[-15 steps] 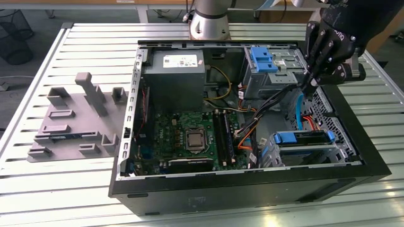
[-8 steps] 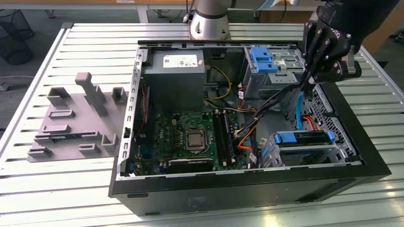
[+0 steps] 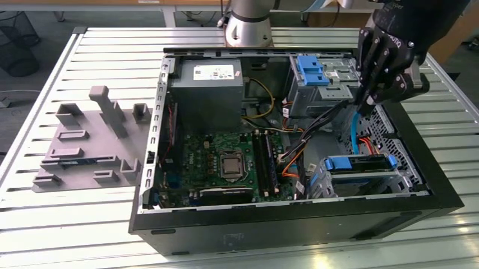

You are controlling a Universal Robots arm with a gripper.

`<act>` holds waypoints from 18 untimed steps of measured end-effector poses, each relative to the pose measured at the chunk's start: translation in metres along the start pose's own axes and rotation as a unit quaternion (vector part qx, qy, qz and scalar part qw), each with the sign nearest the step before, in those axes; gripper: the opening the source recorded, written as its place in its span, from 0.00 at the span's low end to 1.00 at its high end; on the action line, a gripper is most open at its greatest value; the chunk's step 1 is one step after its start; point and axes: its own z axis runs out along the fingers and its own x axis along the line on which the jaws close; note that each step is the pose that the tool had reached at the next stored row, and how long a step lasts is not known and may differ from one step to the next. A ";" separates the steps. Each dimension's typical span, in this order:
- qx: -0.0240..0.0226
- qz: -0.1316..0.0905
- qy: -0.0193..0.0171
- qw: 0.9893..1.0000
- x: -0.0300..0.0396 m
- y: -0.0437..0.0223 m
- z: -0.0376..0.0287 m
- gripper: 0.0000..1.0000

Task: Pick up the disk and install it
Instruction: 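Insert the second disk wire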

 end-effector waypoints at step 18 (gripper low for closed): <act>0.004 0.009 0.028 1.000 -0.0021 -0.0025 0.0170 0.17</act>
